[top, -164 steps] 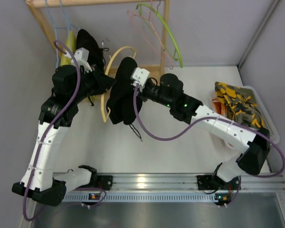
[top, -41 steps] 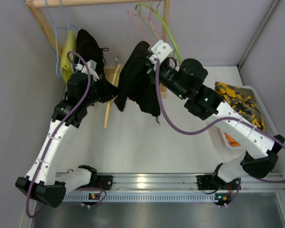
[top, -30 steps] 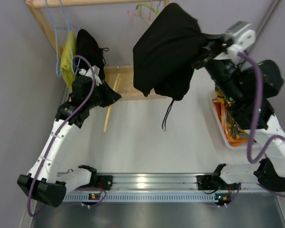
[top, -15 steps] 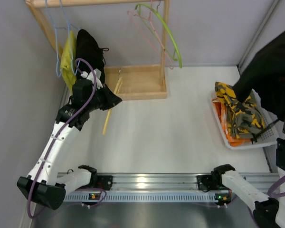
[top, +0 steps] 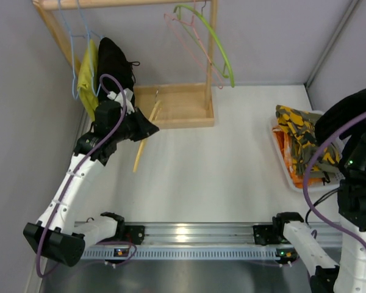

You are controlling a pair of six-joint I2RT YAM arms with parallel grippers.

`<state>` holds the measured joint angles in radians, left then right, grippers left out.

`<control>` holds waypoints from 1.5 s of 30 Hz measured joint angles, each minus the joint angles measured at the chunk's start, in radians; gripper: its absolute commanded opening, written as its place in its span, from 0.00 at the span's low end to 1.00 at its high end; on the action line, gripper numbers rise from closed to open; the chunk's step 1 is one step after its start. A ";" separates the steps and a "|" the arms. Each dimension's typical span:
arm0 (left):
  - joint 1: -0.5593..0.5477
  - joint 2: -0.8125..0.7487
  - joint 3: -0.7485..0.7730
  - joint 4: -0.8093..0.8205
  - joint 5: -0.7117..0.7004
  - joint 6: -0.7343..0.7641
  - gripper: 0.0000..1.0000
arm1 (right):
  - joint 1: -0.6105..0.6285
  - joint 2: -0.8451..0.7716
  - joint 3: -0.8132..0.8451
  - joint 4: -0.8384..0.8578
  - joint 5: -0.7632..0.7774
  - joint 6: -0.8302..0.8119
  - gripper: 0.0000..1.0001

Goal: Remove the trousers from the hanger

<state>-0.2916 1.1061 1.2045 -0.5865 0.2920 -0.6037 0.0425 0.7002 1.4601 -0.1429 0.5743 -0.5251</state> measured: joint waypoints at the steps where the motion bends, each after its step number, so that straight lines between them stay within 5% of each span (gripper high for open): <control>1: 0.000 0.003 0.000 0.000 0.003 0.000 0.00 | 0.000 0.018 0.002 0.001 0.010 -0.011 0.00; 12: 0.000 0.005 0.000 0.003 0.007 0.000 0.00 | -0.011 0.356 0.126 0.069 -0.083 -0.082 0.00; 24: 0.000 0.005 0.000 0.003 0.006 0.000 0.00 | -0.239 0.686 0.221 0.105 -0.315 0.005 0.00; 45: 0.000 0.004 0.008 0.004 0.018 0.001 0.00 | -0.512 0.242 -0.573 0.066 -0.472 0.197 0.00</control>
<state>-0.2916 1.1103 1.2121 -0.5823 0.3103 -0.6025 -0.4694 0.9424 0.8867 -0.0765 0.1020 -0.3283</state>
